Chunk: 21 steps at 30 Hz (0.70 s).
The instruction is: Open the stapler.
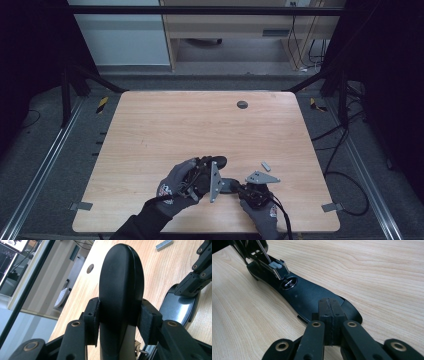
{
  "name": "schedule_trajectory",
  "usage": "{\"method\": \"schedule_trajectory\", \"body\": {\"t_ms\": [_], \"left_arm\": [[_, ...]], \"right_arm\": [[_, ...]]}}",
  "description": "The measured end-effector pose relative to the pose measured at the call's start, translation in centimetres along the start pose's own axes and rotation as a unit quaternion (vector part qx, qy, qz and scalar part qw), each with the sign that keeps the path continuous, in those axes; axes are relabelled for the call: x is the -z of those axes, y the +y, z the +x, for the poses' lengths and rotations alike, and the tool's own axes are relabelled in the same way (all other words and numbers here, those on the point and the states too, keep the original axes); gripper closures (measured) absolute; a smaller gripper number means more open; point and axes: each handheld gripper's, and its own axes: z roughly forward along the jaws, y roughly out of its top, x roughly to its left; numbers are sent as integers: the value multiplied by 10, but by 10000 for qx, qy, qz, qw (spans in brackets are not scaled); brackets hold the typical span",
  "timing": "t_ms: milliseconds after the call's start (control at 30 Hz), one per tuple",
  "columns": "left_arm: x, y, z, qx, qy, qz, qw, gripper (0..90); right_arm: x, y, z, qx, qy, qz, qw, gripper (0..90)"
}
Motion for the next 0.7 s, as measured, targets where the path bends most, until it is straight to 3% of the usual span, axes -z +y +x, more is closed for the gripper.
{"method": "schedule_trajectory", "body": {"t_ms": [500,700], "left_arm": [[16,-12,20,374,-38,-176,9991,566],[24,-20,30,628,-58,-270,9976,567]], "right_arm": [[0,0,0,11,9,9,10000,900],[0,0,0,5,23,20,10000,900]]}}
